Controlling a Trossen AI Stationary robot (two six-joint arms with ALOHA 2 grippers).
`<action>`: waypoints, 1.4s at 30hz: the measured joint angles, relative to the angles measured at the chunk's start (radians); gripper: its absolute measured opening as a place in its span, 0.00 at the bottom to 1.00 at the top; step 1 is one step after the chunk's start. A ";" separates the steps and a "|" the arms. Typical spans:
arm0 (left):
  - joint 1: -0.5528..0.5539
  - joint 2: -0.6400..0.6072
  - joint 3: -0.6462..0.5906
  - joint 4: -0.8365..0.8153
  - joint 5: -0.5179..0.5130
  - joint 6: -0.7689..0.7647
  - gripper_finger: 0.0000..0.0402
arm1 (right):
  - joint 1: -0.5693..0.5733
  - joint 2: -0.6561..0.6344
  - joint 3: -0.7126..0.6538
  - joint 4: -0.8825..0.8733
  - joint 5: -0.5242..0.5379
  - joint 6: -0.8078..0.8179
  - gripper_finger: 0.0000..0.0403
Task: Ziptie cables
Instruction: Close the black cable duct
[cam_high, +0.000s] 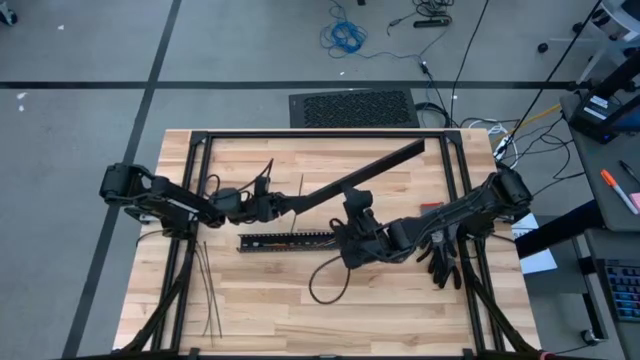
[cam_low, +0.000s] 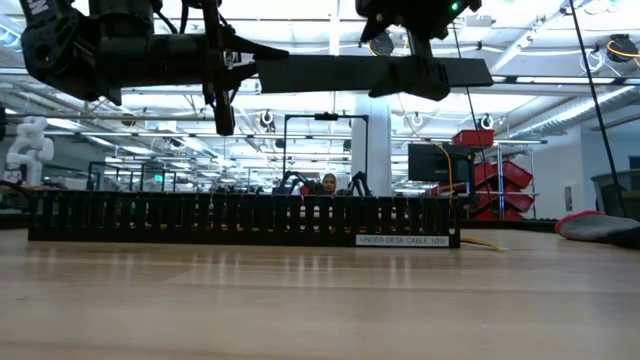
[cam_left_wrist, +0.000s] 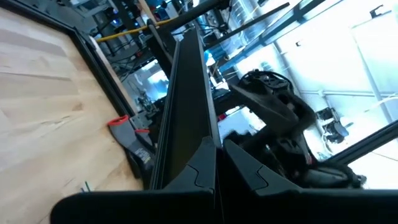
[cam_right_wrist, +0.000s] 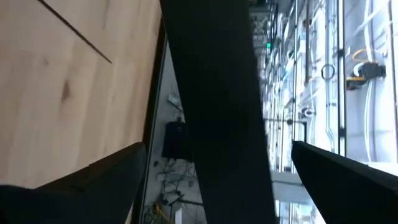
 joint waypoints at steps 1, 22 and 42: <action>-0.006 0.000 0.000 0.000 0.001 -0.002 0.04 | -0.007 0.000 0.000 -0.007 0.000 0.005 0.99; -0.048 0.000 0.000 -0.012 0.006 0.003 0.04 | -0.071 0.000 0.000 -0.007 0.034 0.096 0.93; -0.042 -0.001 0.000 -0.044 0.007 0.035 0.04 | -0.052 0.000 -0.001 -0.012 -0.002 0.093 0.79</action>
